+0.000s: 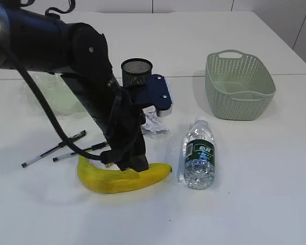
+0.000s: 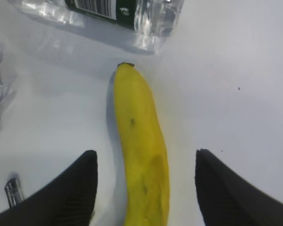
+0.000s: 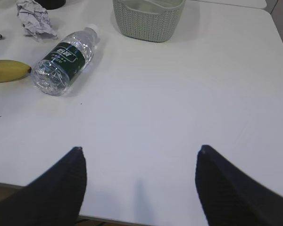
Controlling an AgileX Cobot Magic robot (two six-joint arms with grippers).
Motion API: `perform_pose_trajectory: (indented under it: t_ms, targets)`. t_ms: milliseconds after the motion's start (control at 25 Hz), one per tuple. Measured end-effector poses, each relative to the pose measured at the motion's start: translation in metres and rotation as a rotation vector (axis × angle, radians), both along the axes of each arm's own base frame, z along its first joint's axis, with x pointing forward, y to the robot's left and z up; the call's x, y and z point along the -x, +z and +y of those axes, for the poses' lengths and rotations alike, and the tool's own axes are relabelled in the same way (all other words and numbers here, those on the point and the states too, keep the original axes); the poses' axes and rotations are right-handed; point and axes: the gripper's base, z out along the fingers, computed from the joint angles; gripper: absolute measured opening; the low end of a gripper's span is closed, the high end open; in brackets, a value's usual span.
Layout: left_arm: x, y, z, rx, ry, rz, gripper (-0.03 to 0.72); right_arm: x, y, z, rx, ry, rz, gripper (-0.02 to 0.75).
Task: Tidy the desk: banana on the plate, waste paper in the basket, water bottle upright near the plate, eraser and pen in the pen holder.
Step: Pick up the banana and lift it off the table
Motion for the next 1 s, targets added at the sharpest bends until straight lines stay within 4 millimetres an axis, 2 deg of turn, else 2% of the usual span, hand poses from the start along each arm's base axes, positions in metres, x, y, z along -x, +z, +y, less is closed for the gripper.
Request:
perform_pose_trajectory:
  t_ms: [240,520,1000]
  targets:
    - [-0.012,-0.015,-0.009,-0.007,0.035,0.024,0.47,0.0,0.0,0.0,0.0,0.0,0.0,0.536]
    - [-0.011,-0.029,-0.009,-0.048,0.026,0.073,0.508,0.0,0.0,0.0,0.0,0.0,0.0,0.536]
    - [-0.014,-0.05,-0.009,-0.09,0.028,0.093,0.518,0.0,0.0,0.0,0.0,0.0,0.0,0.536]
